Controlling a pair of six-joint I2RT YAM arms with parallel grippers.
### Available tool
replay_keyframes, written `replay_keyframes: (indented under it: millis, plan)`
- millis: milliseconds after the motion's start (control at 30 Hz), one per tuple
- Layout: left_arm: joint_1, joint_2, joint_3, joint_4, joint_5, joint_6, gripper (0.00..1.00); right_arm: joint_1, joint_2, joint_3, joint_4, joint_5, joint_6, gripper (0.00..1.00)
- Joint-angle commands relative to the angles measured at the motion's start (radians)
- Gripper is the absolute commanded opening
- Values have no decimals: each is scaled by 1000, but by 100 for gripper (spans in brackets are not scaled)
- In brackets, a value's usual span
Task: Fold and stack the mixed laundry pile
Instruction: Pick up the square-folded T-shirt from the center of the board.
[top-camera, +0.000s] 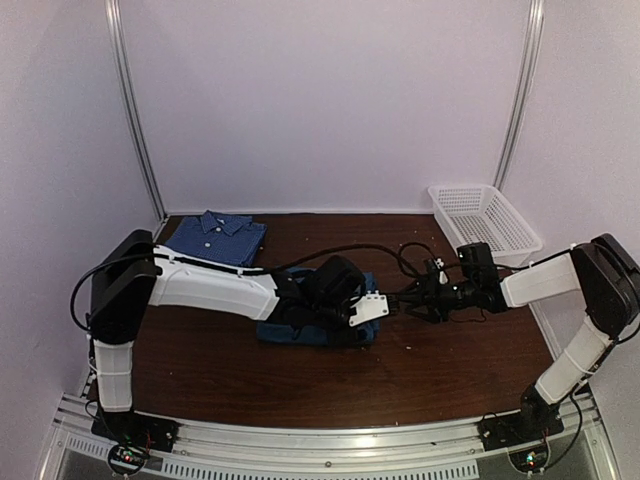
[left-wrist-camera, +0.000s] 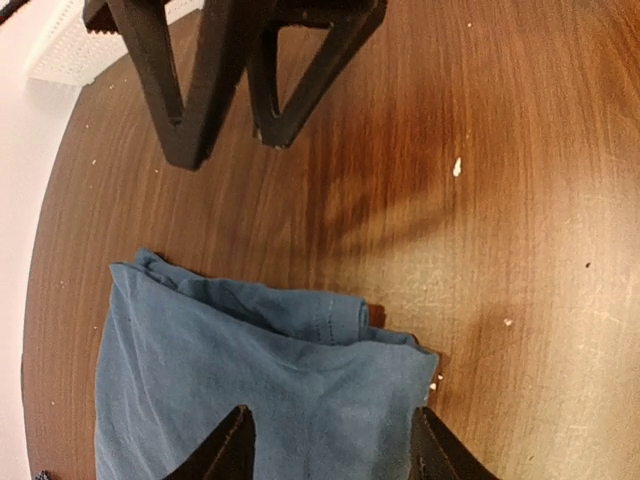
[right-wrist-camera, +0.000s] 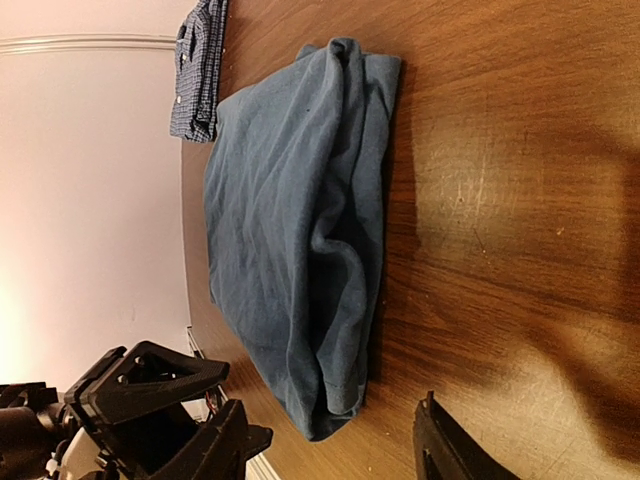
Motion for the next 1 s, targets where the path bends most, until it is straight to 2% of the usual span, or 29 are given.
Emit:
replay_keyframes:
  millis: [0, 100, 300, 500, 733, 867, 967]
  plan:
    - [-11, -6, -7, 30, -5, 25, 52, 12, 3, -18, 50, 0, 22, 59]
    - [-12, 14, -10, 42, 31, 23, 50, 17, 10, -28, 77, 0, 39, 64]
    - [-11, 70, 5, 63, 67, 27, 45, 41, 27, -30, 101, 7, 58, 66]
    - [-12, 121, 26, 64, 73, 30, 34, 67, 54, -31, 138, 8, 78, 68]
    - [-10, 85, 15, 91, 91, 8, 1, 109, 97, -24, 182, 9, 111, 74]
    - [1, 41, -1, 112, 124, -5, 0, 138, 125, -20, 221, 14, 142, 82]
    - [11, 13, -14, 128, 155, -15, 0, 157, 152, -11, 262, 18, 176, 84]
